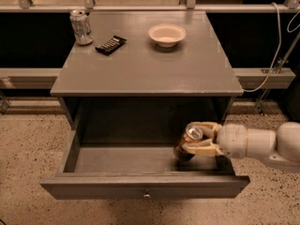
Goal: Pick orange can from top drawer and place on counter
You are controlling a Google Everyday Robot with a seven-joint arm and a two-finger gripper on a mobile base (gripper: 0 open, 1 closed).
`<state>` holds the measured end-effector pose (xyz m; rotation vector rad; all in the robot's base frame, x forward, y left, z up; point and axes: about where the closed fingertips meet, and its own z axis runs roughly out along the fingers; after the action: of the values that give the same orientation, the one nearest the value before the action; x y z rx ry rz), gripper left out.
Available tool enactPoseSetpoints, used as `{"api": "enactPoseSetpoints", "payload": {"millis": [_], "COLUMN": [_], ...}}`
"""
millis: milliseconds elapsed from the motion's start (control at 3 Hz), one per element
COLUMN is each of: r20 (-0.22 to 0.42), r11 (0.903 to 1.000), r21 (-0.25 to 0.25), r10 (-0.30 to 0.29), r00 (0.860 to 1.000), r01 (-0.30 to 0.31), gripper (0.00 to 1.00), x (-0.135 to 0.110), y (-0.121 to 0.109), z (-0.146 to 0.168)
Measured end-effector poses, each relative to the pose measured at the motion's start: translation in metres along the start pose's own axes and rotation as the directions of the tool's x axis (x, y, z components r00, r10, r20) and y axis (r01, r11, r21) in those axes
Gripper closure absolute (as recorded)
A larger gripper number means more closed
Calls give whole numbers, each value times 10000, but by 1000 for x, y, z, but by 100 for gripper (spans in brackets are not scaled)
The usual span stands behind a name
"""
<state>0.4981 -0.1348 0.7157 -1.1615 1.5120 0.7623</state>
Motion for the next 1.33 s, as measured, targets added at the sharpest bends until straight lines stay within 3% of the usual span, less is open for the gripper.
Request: {"api": "enactPoseSetpoints", "payload": {"millis": [333,667,1333], "r20": [127,-583,-1134], "r11": [9933,9700,9510], "r21": [-277,-133,349], "r10": [-1119,-2433,-3017], "r00": [9936,9682,9466], "r01": [1122,2429,3073], "gripper": [100,100,100], "x": [-61,-137,-221], "y": [-12,-53,-116], "z": [-12,-30,-68]}}
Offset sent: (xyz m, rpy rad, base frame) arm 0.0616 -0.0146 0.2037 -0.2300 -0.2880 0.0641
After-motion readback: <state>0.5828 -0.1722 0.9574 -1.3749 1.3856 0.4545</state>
